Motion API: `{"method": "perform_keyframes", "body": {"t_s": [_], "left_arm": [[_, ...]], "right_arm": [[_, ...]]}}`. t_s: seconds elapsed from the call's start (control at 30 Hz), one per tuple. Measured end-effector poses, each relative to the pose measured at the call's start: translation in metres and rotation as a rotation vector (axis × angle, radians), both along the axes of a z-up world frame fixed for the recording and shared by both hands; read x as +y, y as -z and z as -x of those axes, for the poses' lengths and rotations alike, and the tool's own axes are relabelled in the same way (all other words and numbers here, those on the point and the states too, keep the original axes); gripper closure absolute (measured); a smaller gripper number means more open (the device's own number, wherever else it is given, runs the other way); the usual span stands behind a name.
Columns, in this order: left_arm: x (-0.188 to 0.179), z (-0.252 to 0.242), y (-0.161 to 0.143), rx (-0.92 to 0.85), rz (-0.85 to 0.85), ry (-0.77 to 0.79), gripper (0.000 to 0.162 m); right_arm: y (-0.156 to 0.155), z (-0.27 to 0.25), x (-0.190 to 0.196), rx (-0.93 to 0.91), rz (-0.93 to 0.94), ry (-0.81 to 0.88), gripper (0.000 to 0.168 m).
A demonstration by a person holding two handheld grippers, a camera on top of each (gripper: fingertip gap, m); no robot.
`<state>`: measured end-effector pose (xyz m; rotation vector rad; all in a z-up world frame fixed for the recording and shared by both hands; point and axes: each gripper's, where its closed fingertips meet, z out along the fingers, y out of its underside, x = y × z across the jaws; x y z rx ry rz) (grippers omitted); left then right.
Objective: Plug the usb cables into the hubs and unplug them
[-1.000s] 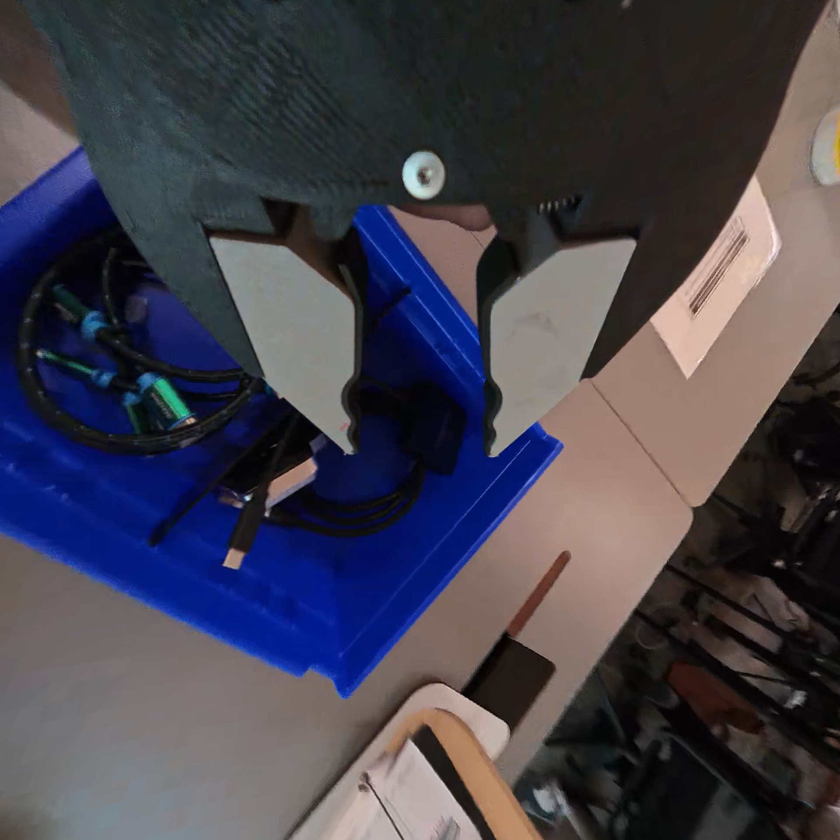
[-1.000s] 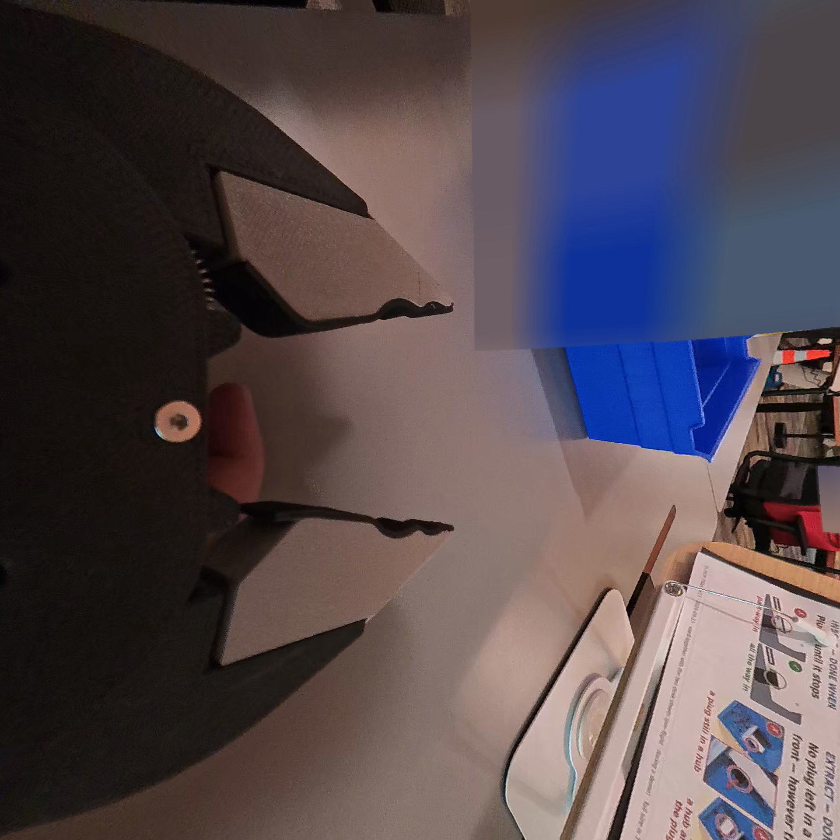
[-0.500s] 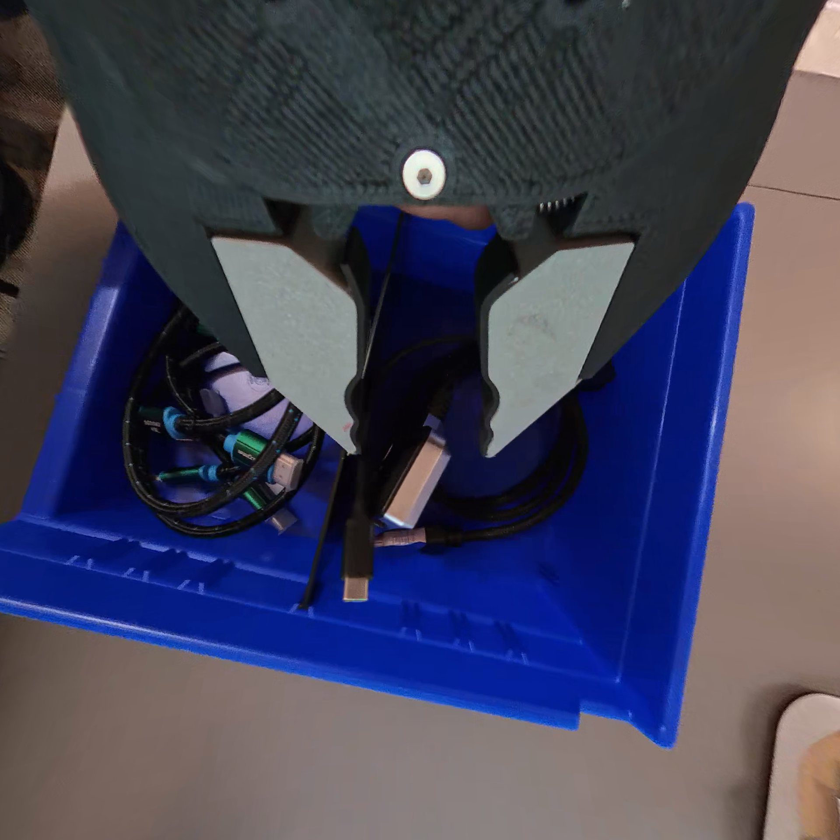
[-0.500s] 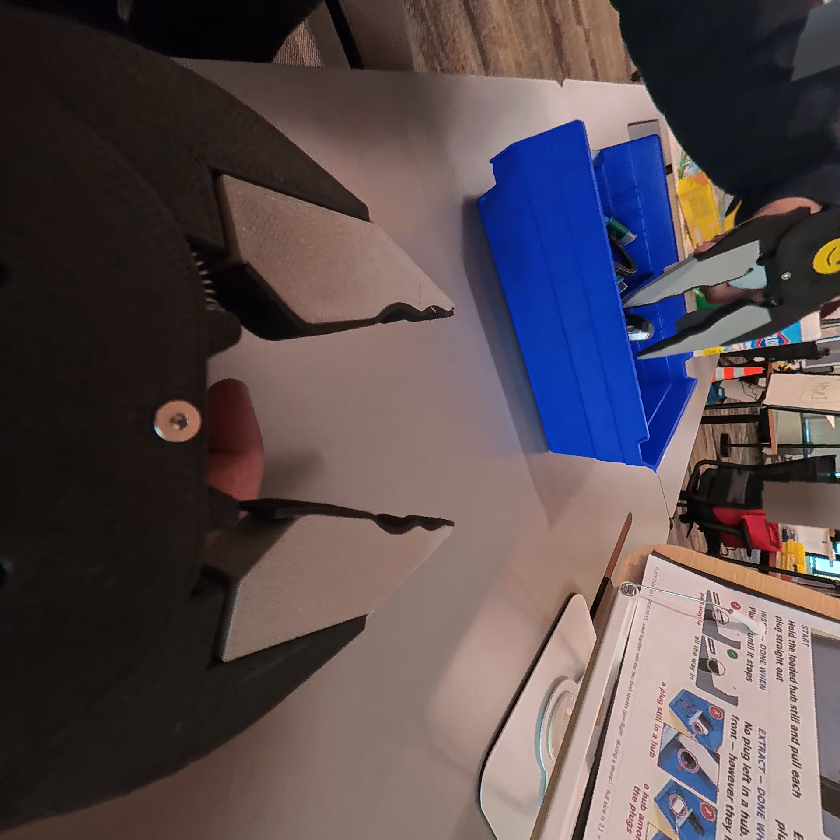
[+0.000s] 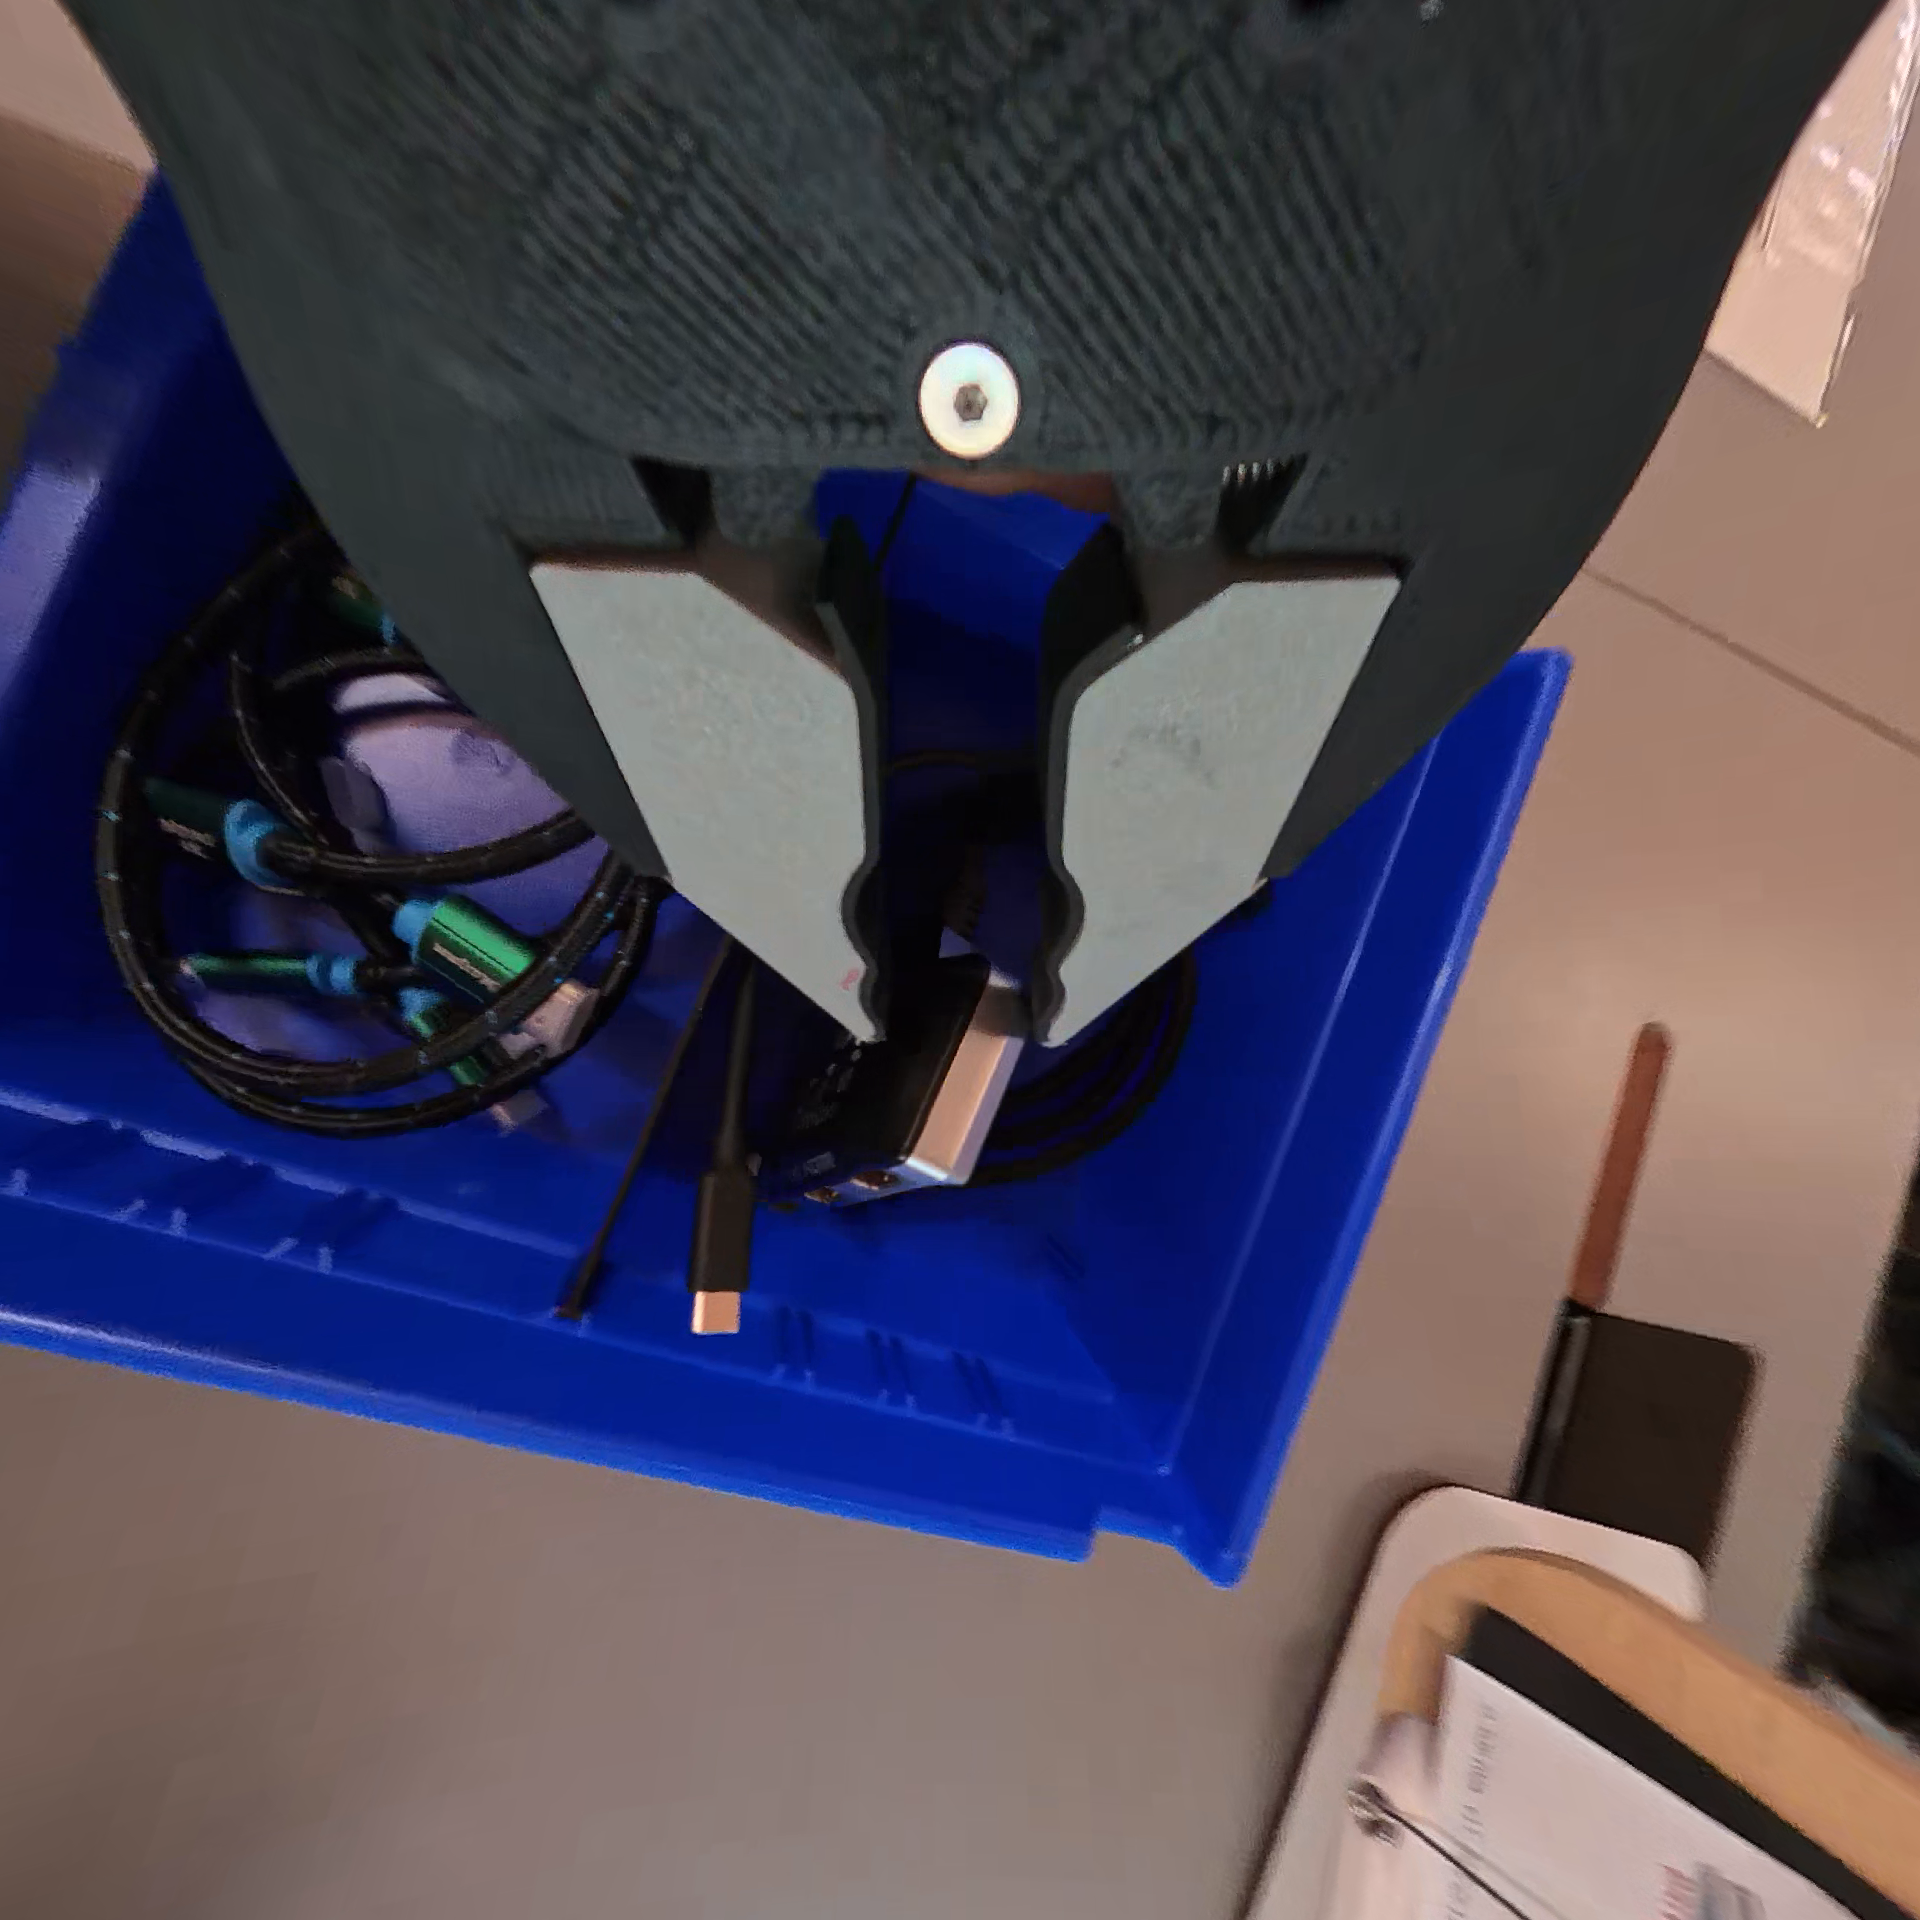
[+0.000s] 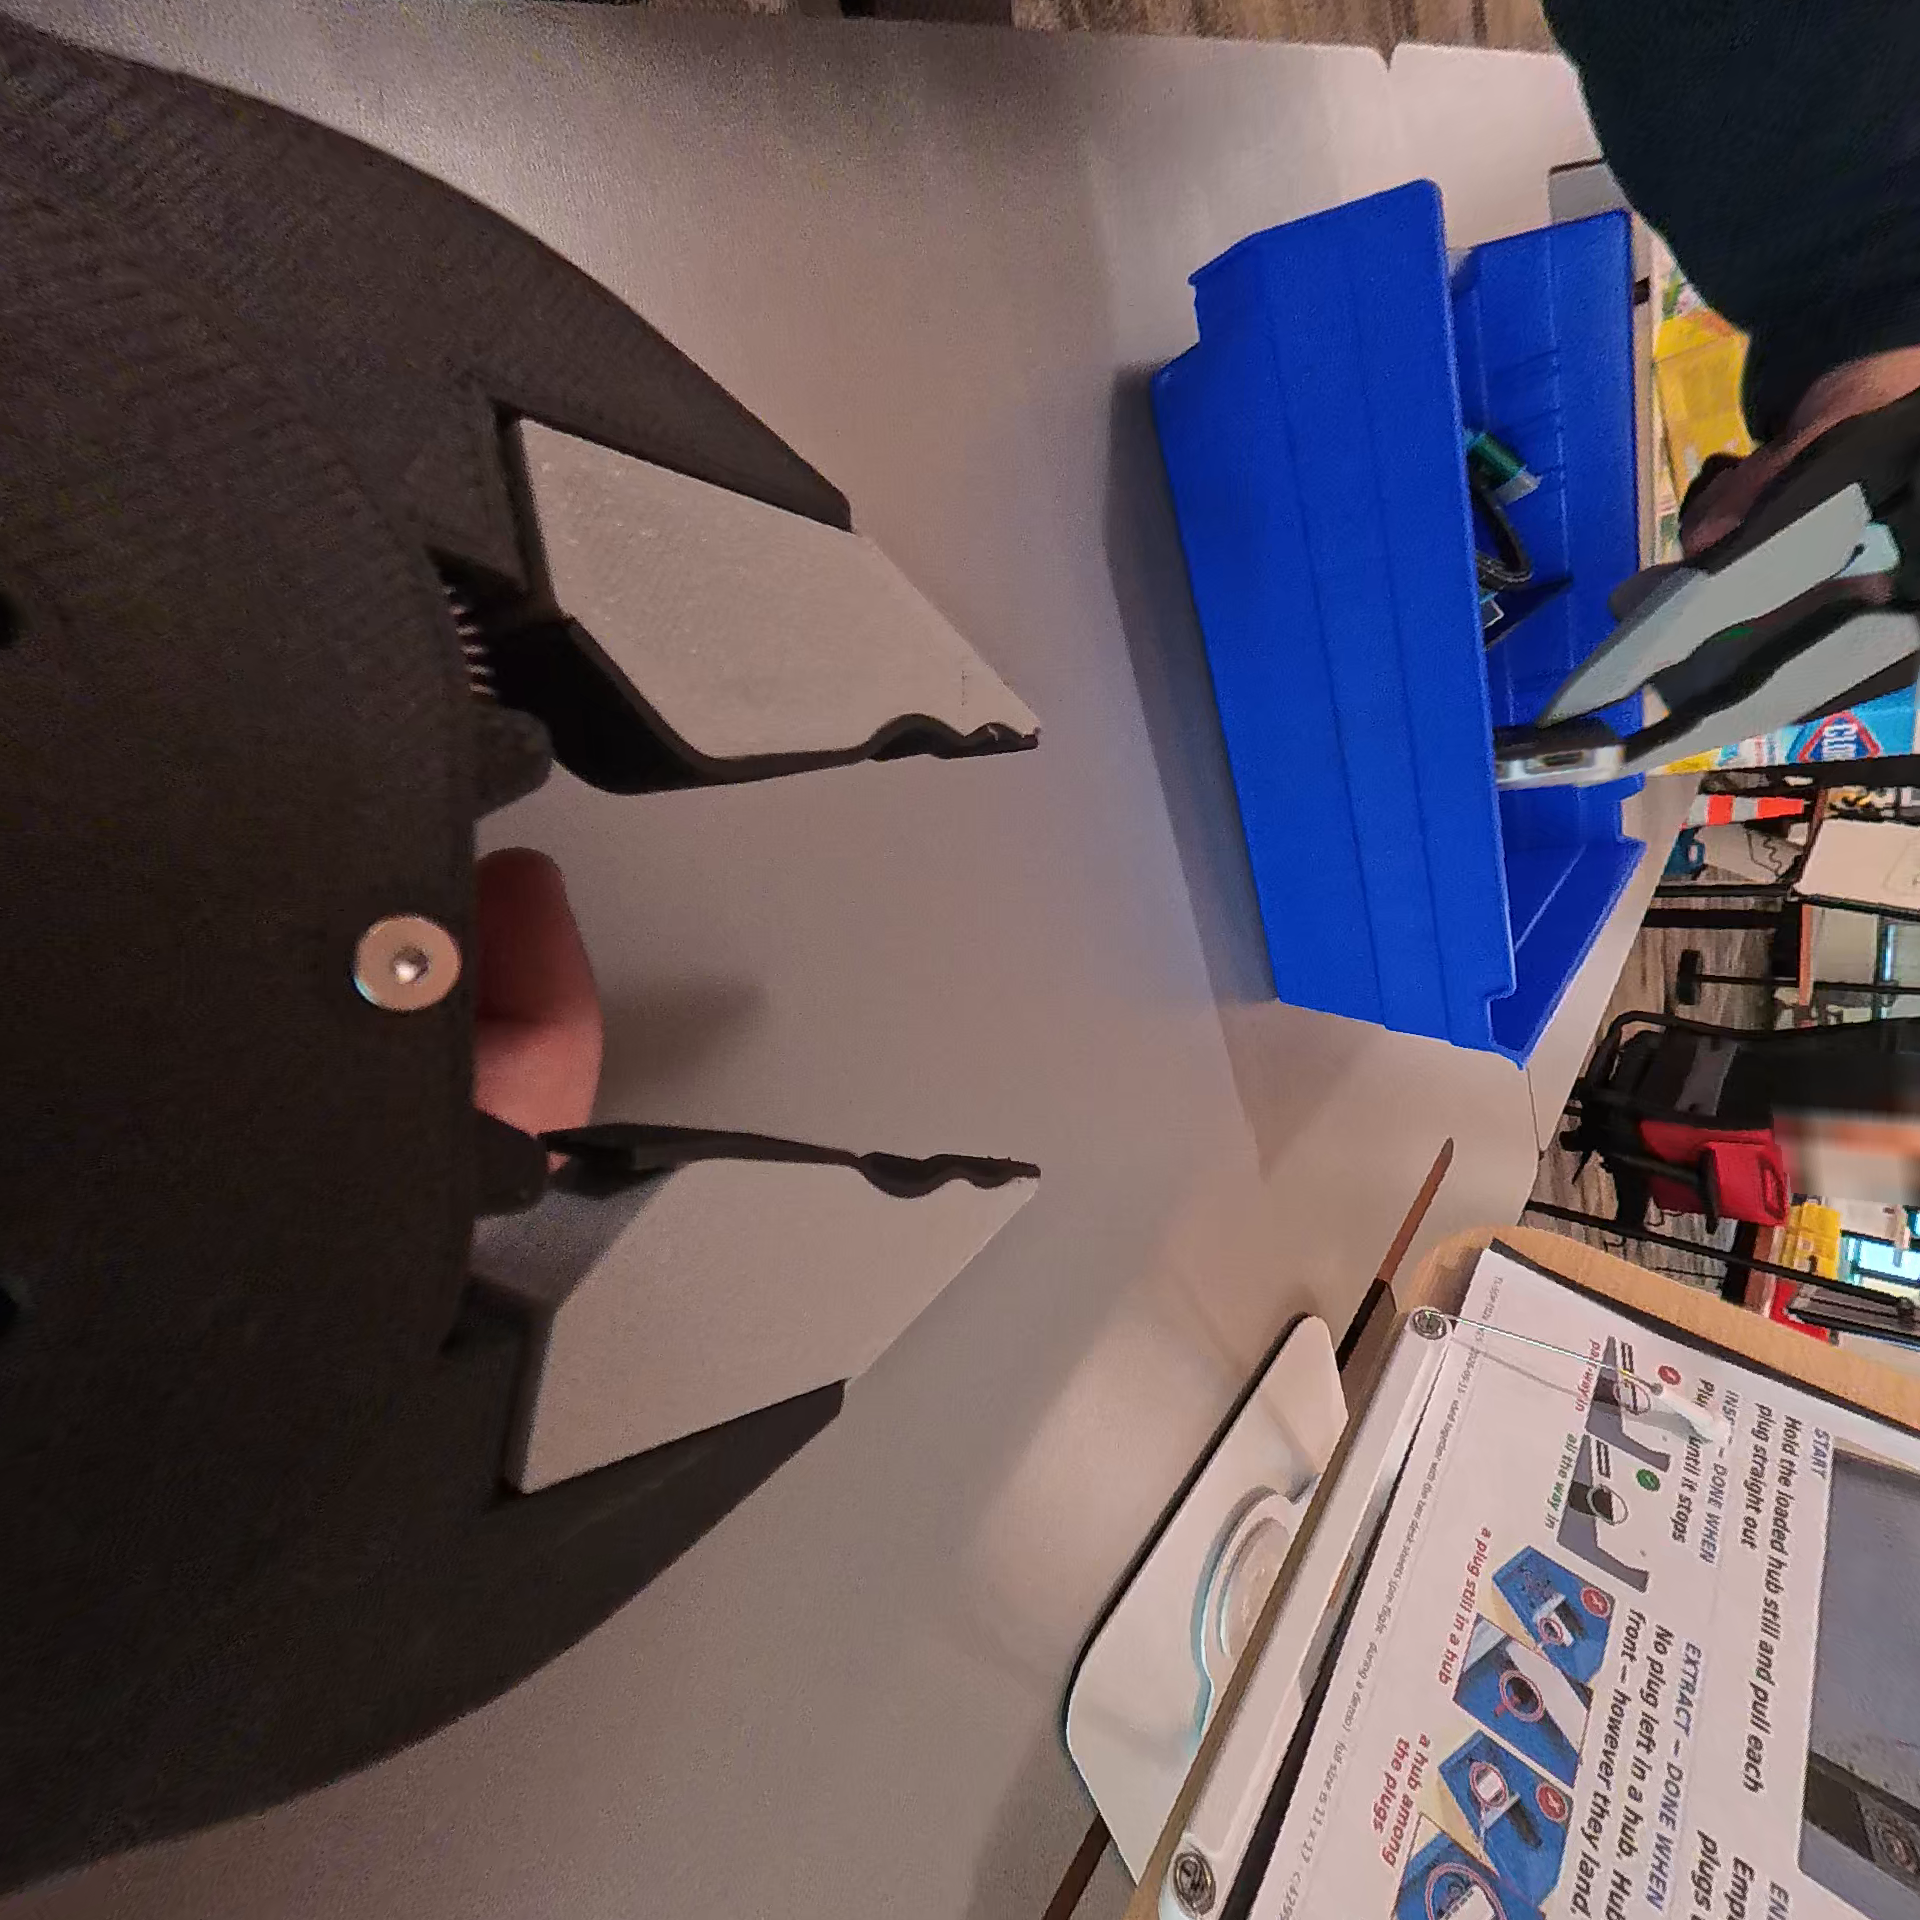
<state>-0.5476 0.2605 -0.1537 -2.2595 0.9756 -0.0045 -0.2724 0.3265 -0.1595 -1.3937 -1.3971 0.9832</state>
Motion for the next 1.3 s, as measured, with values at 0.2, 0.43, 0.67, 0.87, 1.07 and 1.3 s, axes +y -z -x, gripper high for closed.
{"method": "perform_keyframes", "body": {"t_s": [0.2,0.43,0.67,0.87,1.07,1.3], "left_arm": [[0.01,0.022,-0.057,0.079,-0.401,-0.189,0.162],[-0.003,0.039,-0.098,-0.12,-0.517,-0.392,0.162],[-0.001,0.056,-0.054,-0.066,-0.274,-0.501,0.148],[-0.004,0.082,-0.007,0.051,0.029,-0.594,0.139],[-0.009,0.08,0.033,0.007,0.271,-0.827,0.116],[-0.016,0.085,0.055,0.158,0.381,-0.902,0.123]], "right_arm": [[0.003,0.001,0.002,-0.006,-0.02,0.013,0.096],[0.004,0.0,0.011,0.002,0.021,0.039,0.098],[0.014,0.001,0.013,-0.033,0.013,0.048,0.098],[0.018,0.002,0.015,-0.05,0.009,0.053,0.098],[0.015,0.001,0.015,-0.042,0.011,0.05,0.098],[0.009,0.002,0.006,-0.022,0.001,0.023,0.099]]}}
